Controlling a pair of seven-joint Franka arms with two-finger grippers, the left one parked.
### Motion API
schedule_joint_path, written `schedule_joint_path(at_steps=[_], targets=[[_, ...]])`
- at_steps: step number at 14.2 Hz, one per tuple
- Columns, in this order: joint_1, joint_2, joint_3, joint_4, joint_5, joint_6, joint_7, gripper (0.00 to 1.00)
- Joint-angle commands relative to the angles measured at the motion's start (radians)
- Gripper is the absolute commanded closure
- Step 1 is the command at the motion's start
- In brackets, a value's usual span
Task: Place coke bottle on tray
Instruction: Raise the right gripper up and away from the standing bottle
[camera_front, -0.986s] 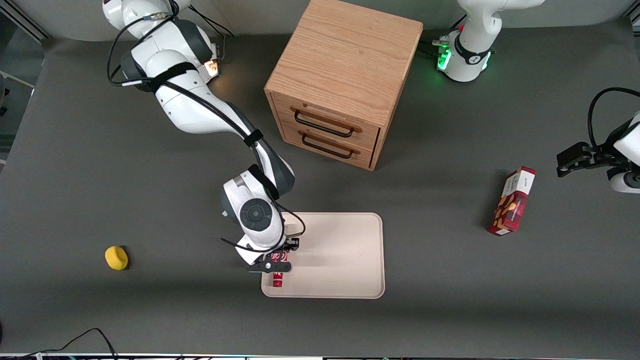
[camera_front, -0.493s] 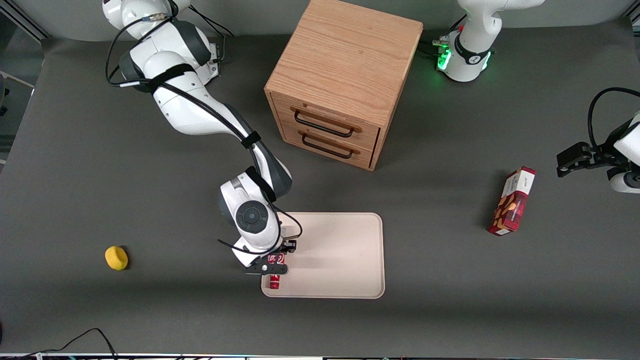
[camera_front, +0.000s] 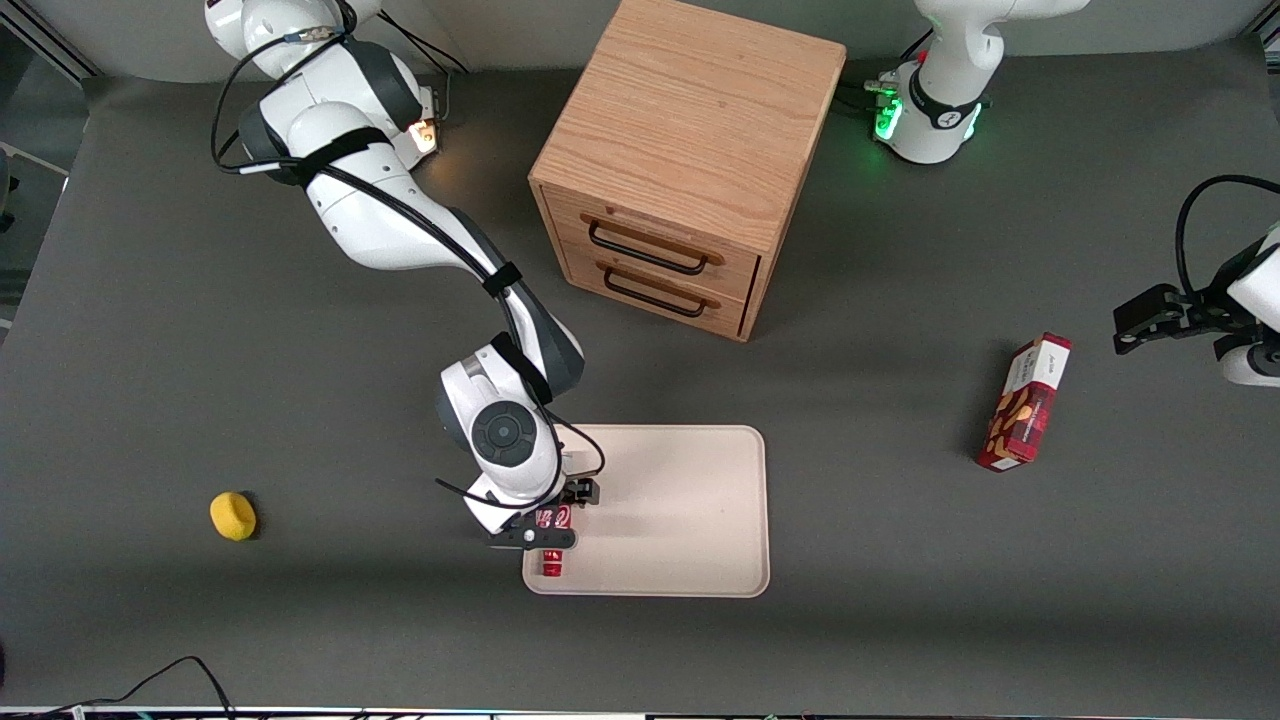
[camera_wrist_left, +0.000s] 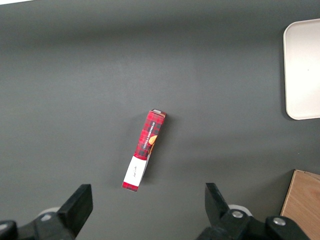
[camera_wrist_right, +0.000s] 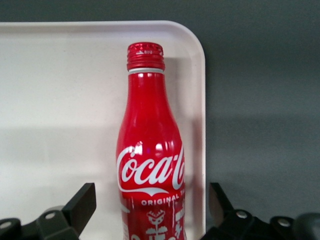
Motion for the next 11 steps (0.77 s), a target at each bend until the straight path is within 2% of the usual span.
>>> schedule_joint_path(at_steps=[1,8,11], targets=[[0.001,0.013,0.000,0.030,-0.006,-0.003,-0.005,0.00],[0.001,-0.034,0.002,0.009,-0.001,-0.030,-0.006,0.00],[-0.007,-0.201,0.016,-0.140,0.003,-0.143,-0.006,0.00]])
